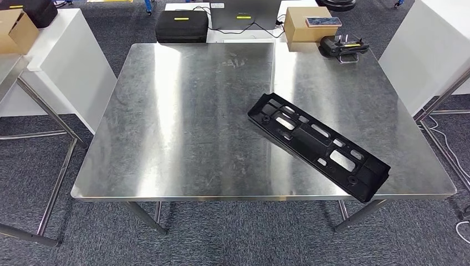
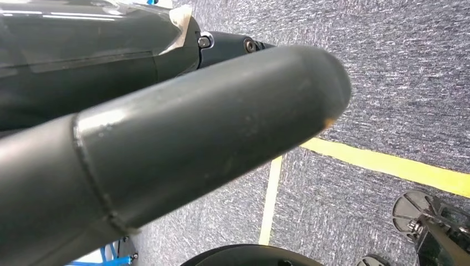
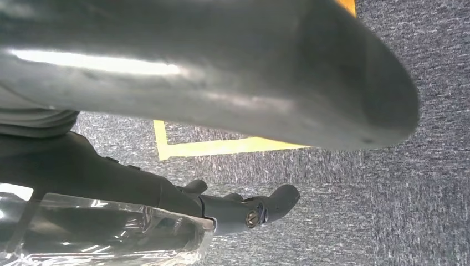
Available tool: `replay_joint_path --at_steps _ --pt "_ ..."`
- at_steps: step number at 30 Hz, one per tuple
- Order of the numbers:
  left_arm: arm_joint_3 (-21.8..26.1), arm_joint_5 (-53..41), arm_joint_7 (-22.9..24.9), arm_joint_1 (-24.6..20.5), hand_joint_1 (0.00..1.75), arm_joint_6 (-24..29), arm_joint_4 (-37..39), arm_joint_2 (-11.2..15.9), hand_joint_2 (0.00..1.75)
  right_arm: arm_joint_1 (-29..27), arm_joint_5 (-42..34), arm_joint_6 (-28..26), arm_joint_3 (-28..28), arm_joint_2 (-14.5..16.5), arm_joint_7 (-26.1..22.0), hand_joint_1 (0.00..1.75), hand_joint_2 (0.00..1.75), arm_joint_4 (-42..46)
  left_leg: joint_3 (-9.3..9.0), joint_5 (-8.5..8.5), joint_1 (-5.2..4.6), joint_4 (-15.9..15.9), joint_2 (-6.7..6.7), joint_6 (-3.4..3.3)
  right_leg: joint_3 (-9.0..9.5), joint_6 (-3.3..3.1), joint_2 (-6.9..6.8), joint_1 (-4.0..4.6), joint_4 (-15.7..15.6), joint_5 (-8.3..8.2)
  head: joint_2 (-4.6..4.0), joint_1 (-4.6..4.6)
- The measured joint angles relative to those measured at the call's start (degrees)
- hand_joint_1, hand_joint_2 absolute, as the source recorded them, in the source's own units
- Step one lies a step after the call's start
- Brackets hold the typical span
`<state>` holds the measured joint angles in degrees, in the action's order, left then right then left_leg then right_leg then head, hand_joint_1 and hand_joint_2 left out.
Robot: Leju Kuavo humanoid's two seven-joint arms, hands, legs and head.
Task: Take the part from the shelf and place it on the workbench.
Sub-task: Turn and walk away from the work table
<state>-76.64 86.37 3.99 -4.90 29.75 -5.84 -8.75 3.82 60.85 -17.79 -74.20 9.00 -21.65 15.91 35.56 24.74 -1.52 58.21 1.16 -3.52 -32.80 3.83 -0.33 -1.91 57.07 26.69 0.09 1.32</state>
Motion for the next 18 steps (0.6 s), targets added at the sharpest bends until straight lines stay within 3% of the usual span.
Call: replay_joint_path --at_steps 8,15,16,18 --pt "0.0 -0.6 -1.0 0.0 0.0 -2.5 0.0 0.6 0.0 0.0 0.0 -0.1 0.0 0.6 0.1 0.0 0.0 -0.2 0.02 0.14 -0.2 0.1 0.0 -0.18 0.18 0.05 0.0 -0.32 -0.1 -0.02 0.0 0.01" --pt "0.0 -0.7 -3.2 -0.2 0.0 -8.1 0.0 4.1 0.0 0.3 -0.2 -0.5 0.0 1.0 1.7 0.0 0.0 -0.4 -0.19 0.08 -0.02 0.3 -0.11 -1.1 0.85 0.67 0.02 -0.43 -0.1 0.07 0.0 0.02" --pt "0.0 -0.9 -3.1 -0.3 0.0 -8.3 0.0 4.4 0.0 0.3 -0.3 -0.6 -0.1 1.0 1.8 0.0 0.0 -0.4 -0.34 -0.26 0.19 -0.1 -0.21 -1.42 0.63 0.59 0.04 -0.34 0.7 0.79 0.0 -0.02" --pt "0.0 -1.1 -2.8 -0.4 0.0 -8.6 0.0 4.8 0.0 0.4 -0.5 -0.7 -0.1 1.1 1.9 0.0 0.0 -0.4 -0.38 -0.78 0.56 -0.6 -0.45 -1.88 -1.24 -0.16 0.06 -0.19 5.6 4.24 0.0 -0.21"
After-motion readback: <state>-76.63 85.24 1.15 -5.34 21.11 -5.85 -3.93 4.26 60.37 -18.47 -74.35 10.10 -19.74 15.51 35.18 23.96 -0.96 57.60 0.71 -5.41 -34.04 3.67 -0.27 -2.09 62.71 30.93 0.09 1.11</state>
